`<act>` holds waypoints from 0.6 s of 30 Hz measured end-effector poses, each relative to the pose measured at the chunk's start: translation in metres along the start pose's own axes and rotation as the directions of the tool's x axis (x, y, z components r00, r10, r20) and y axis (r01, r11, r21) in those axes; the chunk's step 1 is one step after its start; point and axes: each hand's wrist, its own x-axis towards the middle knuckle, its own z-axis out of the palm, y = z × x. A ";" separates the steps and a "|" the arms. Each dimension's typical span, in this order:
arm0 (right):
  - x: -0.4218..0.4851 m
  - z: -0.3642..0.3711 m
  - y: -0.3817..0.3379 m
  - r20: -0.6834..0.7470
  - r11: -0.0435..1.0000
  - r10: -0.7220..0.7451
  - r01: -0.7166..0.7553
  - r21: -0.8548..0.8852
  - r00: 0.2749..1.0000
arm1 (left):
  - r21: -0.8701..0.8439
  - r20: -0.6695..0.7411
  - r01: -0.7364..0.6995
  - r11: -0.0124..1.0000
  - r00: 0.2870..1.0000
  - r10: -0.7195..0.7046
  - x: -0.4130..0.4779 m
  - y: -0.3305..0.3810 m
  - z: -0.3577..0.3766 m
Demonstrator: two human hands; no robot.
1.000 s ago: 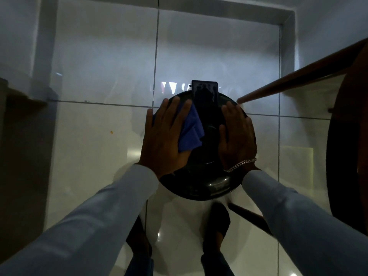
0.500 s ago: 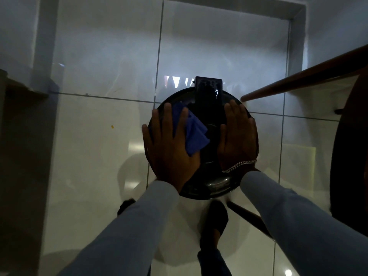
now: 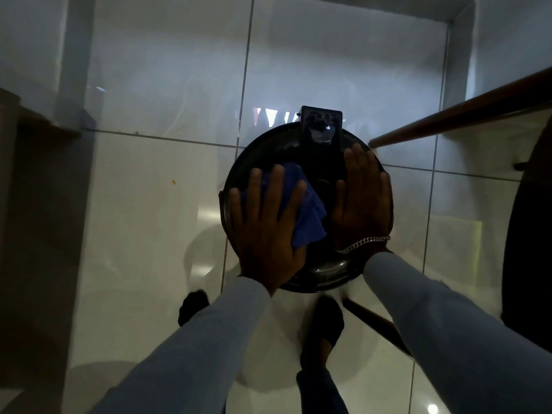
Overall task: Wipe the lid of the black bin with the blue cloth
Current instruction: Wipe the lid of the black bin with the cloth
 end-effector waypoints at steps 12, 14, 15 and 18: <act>-0.002 0.006 0.006 -0.040 1.000 -0.024 0.024 -0.007 0.999 | -0.408 -0.101 0.454 0.792 0.840 -0.533 0.025 0.002 -0.003; -0.003 0.007 0.006 -0.044 0.999 -0.029 0.028 -0.019 0.999 | -0.375 -0.079 0.422 0.825 0.873 -0.482 0.009 0.006 -0.002; -0.002 0.007 0.006 -0.044 0.999 -0.030 0.029 -0.019 0.999 | -0.360 -0.059 0.395 0.845 0.894 -0.443 -0.003 0.009 -0.003; -0.001 0.007 0.007 -0.045 1.000 -0.029 0.029 -0.005 0.999 | -0.328 0.017 0.351 0.877 0.930 -0.366 -0.043 0.026 -0.005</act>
